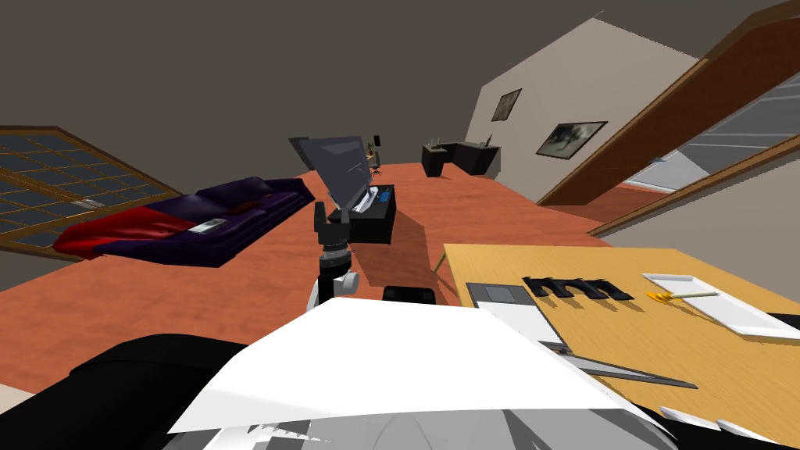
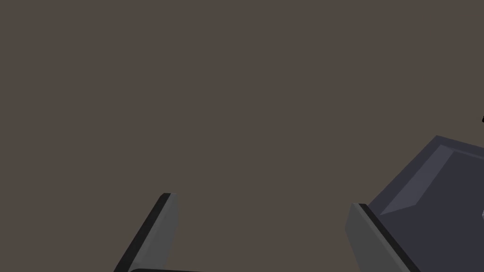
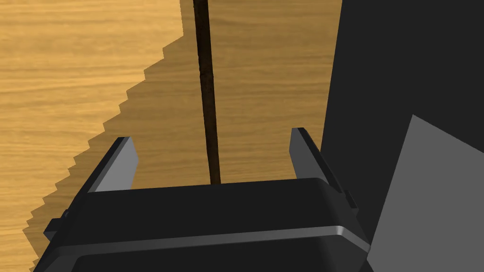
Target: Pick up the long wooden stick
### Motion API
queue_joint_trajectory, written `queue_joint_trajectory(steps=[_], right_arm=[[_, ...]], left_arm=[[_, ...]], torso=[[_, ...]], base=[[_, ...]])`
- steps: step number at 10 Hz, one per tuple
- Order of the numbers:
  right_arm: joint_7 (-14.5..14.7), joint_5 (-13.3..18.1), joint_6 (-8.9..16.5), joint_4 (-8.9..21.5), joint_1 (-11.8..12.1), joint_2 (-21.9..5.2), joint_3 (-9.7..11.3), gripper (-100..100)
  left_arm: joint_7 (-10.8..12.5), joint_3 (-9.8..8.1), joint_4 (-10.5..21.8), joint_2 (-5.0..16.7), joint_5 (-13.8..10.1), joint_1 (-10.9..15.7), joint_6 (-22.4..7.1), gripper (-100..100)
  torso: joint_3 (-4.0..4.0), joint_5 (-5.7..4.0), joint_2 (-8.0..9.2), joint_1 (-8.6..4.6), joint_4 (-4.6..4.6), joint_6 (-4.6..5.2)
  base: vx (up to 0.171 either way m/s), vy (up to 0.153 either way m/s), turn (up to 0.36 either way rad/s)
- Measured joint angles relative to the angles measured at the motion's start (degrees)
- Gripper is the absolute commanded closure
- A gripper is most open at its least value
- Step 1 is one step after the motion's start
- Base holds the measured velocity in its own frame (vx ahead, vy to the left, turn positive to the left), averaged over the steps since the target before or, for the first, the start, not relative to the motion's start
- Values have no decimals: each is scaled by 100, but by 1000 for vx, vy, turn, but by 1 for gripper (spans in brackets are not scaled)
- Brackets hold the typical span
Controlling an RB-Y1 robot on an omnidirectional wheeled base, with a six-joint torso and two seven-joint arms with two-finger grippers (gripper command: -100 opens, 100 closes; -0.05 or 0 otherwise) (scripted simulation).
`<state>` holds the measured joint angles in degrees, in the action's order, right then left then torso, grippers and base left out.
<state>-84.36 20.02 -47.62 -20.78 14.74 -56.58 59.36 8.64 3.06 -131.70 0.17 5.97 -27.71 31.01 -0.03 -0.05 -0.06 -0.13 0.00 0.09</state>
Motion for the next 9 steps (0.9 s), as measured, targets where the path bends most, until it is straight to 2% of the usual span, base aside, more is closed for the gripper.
queue_joint_trajectory(steps=[1, 3, 4, 6, 7, 8, 9], right_arm=[[2, 0, -4, 4, -1, 1, 0, -100], [-188, 2, 26, 104, -68, 114, 14, -100], [-315, -7, 127, -47, -48, 92, 13, -100], [-447, 0, 28, 354, -209, 337, 22, -100], [-521, -4, 88, 211, -179, 282, 24, -100], [-679, -11, 256, -64, -126, 203, 32, -100], [-767, -11, 300, -36, -156, 238, 35, -100]], left_arm=[[0, 0, 0, 0, 0, 0, 0, 0], [0, 1, 0, -1, 0, 2, 0, 0], [0, 1, 0, -1, 0, 2, 0, 0], [0, 1, 0, 0, 0, 2, 0, 0], [0, 0, 0, 0, 0, 1, 0, 0], [0, 1, 0, 0, 0, 2, 0, 0], [0, 0, 0, 0, 0, 1, 0, 0]], torso=[[1, 3, 2, 12, 0, 0], [28, -2, 46, 14, 15, -11], [32, -3, 52, 6, 16, -8], [26, -5, 40, 2, 14, -9], [17, -4, 24, 1, 11, -5], [19, -4, 30, 5, 11, -11], [20, -4, 30, 2, 12, -7]], base=[[-84, -8, 229], [-159, -6, 210], [-137, -14, 188], [-85, -11, 106], [-95, 3, 190], [-98, -7, 137], [-42, -4, 3]])
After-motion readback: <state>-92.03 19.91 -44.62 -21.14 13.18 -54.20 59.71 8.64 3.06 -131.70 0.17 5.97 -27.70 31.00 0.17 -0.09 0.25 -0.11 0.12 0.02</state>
